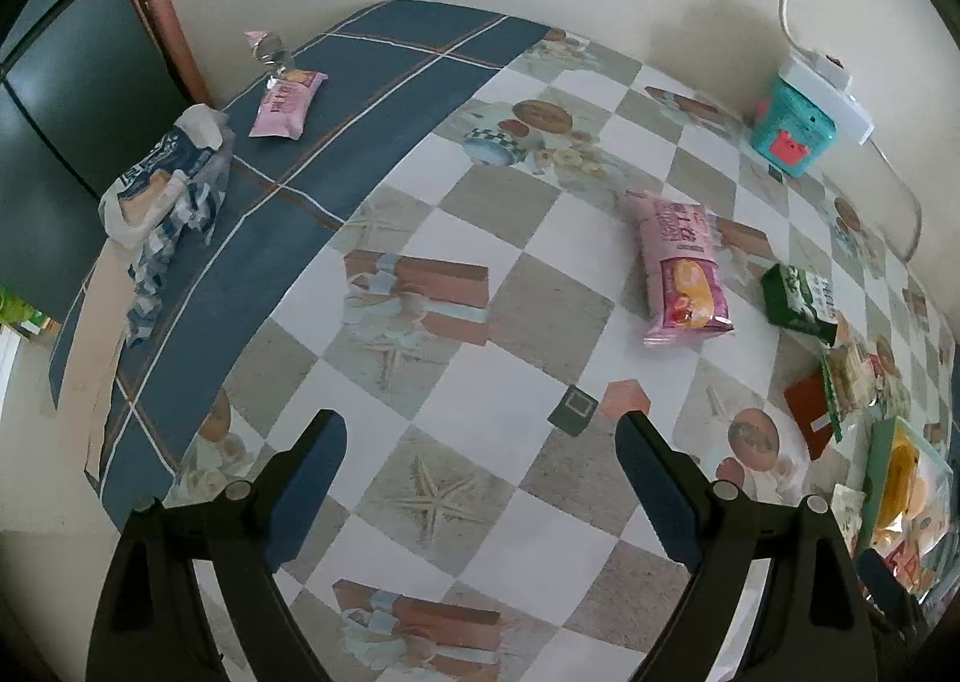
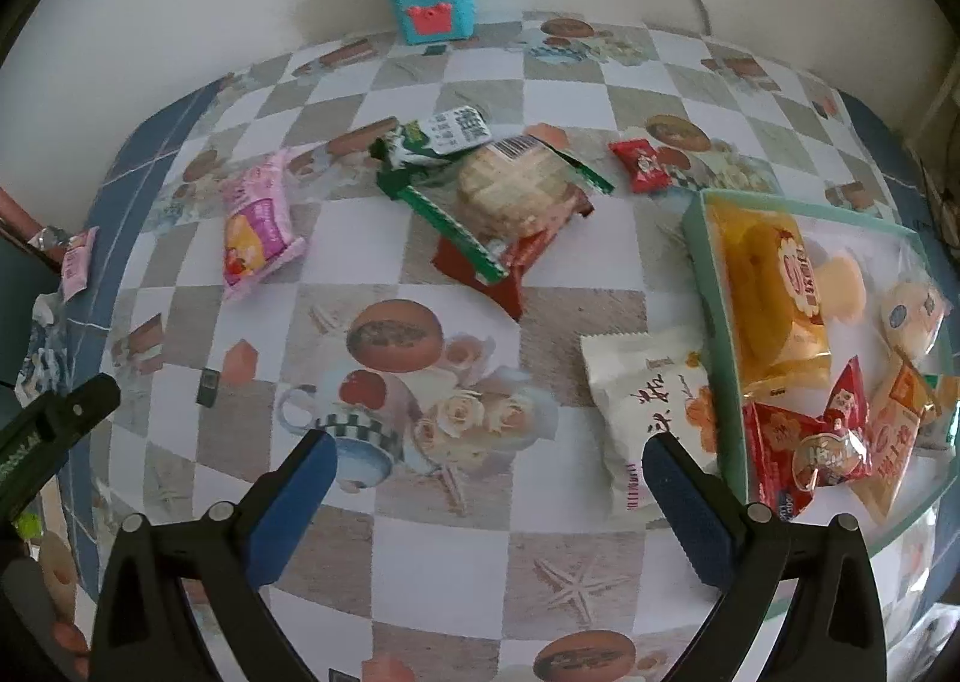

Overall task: Organize snacks
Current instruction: 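Move the left tool to the pink Swiss roll bag while the right tool reaches the white printed bag, then close the left tool on the pink bag while the right tool grasps the white printed bag, then lift the pink bag with the left tool while the right tool carries the white bag toward the tray, then open both tools to drop the pink bag and white bag into the tray, then move the left tool to the red box while the right tool moves to the green-wrapped cracker pack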

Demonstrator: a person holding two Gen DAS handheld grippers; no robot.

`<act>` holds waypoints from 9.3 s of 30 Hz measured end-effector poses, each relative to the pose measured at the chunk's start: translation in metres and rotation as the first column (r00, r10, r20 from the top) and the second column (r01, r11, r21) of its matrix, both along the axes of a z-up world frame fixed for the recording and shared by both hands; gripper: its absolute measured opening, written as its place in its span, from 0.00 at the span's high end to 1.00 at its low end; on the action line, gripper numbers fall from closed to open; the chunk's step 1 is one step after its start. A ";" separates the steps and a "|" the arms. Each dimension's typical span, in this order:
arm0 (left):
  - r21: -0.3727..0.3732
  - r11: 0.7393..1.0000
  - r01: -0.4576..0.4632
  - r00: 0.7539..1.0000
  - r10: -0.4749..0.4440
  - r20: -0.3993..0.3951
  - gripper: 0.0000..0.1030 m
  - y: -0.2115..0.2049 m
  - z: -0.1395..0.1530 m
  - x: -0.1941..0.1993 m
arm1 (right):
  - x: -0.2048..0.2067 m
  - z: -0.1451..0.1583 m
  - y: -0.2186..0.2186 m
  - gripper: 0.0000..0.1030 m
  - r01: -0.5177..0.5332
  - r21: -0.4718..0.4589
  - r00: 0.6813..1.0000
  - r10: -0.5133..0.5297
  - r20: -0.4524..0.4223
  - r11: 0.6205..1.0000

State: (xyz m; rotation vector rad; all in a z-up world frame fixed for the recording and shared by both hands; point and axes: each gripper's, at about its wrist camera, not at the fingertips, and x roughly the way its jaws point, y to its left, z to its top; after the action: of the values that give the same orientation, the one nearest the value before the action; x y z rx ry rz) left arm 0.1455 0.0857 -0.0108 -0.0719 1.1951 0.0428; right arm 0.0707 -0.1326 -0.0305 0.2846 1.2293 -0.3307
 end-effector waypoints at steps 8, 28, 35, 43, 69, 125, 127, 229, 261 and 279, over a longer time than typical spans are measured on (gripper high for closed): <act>0.000 1.000 0.025 1.000 -0.025 -0.002 0.11 -0.006 0.000 0.000 | -0.001 -0.005 -0.007 0.00 0.013 0.016 1.000 -0.013 -0.011 1.000; 0.011 0.997 0.080 0.997 -0.080 0.000 0.11 -0.025 0.001 -0.001 | -0.028 0.000 -0.089 0.00 0.222 0.179 0.972 -0.232 0.038 0.959; 0.007 0.997 0.080 0.997 -0.080 0.000 0.11 -0.024 0.001 -0.001 | -0.017 -0.002 -0.076 0.01 0.132 0.187 0.988 -0.144 0.055 0.973; 0.009 0.997 0.083 0.997 -0.083 -0.003 0.11 -0.025 0.000 -0.001 | -0.014 -0.023 -0.075 0.12 0.132 0.161 0.991 -0.131 -0.016 0.978; -0.012 0.998 0.053 0.998 -0.054 -0.027 0.11 -0.031 -0.008 0.019 | 0.012 -0.041 -0.038 0.47 0.008 0.065 0.999 -0.006 -0.034 0.998; -0.080 0.995 0.061 0.994 -0.054 0.091 0.61 -0.126 0.030 0.004 | -0.026 0.060 -0.084 0.47 0.086 0.084 0.961 -0.105 0.255 0.993; -0.082 0.993 0.080 0.991 -0.070 0.117 0.61 -0.133 0.040 -0.001 | -0.031 0.064 -0.092 0.47 0.103 0.087 0.955 -0.123 0.268 0.991; -0.029 0.995 0.093 0.992 -0.090 0.085 0.12 -0.165 0.033 -0.003 | -0.082 0.054 -0.202 0.19 0.412 0.035 0.891 -0.411 0.192 0.910; 0.002 0.967 -0.255 0.965 0.255 0.063 0.00 0.026 0.021 0.020 | 0.013 0.027 -0.017 0.00 -0.011 -0.021 0.990 0.013 0.143 1.000; -0.077 0.977 -0.200 0.980 0.200 -0.003 0.00 0.011 -0.003 0.038 | 0.022 -0.005 -0.010 0.00 -0.029 -0.037 0.997 0.031 0.068 0.999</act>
State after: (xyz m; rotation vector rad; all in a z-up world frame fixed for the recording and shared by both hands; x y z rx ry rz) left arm 0.1839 0.0967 -0.0136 -0.2604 1.1813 0.1731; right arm 0.0928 -0.1425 -0.0351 0.2439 1.1581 -0.3148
